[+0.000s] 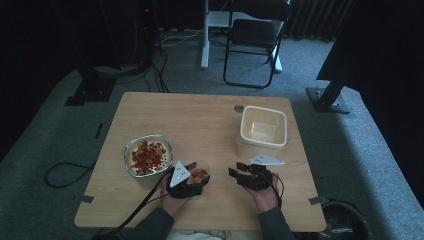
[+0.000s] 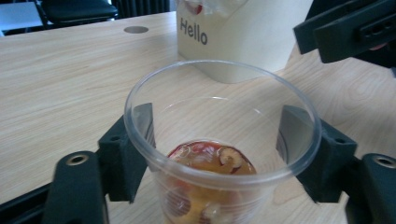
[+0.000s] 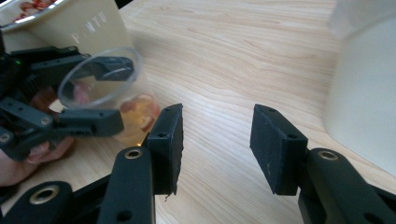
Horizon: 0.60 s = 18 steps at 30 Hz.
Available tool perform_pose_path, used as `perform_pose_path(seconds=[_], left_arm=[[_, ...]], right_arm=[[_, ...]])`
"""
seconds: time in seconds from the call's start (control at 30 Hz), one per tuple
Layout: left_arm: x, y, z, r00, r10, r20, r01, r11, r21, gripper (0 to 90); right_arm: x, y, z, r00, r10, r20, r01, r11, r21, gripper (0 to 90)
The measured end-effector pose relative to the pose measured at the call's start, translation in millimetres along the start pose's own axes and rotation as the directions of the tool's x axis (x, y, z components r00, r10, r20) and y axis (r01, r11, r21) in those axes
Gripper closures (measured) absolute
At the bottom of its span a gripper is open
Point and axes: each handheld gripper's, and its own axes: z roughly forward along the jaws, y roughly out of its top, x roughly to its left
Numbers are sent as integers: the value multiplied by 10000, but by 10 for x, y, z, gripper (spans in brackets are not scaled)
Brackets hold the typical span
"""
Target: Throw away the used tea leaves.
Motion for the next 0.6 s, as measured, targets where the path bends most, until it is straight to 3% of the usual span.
perform_pose_path(seconds=[0.23, 0.47, 0.6], left_arm=[[13, 103, -100, 9990, -241, 380, 254, 9991, -338, 316], [38, 293, -296, 9973, -153, 712, 188, 9987, -480, 325], [-22, 367, -371, 9970, 300, 709, -278, 9991, -309, 325]], right_arm=[[-132, -140, -40, 9987, 238, 441, -247, 9995, 214, 534], [-209, -183, -64, 9972, 427, 613, -441, 9988, 222, 534], [-232, -194, -72, 9964, 482, 695, -499, 9985, 236, 533]])
